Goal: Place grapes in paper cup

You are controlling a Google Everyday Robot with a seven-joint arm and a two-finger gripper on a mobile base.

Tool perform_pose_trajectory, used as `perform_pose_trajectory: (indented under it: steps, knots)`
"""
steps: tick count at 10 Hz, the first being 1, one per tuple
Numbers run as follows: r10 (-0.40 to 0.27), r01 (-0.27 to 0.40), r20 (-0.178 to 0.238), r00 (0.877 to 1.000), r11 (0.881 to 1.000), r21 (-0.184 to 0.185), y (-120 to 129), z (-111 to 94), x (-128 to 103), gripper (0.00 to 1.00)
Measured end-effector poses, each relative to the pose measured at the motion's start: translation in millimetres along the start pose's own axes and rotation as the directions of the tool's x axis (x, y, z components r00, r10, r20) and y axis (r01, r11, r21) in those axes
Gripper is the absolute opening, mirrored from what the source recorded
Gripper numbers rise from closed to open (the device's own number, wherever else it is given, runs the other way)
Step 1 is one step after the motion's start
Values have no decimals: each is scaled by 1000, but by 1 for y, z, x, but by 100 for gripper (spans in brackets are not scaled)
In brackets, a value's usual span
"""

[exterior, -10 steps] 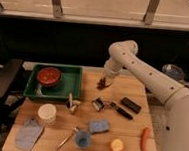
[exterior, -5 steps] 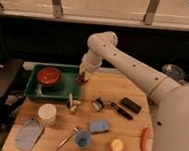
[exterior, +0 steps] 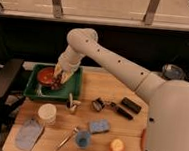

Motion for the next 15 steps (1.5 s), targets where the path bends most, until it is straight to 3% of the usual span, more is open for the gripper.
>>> perform_pose_trajectory:
  steps: [9, 15]
  knots:
    - [-19, 19, -7, 1000, 1000, -10, 1, 0, -4, 0]
    - [-175, 175, 15, 984, 984, -12, 22, 21, -72, 0]
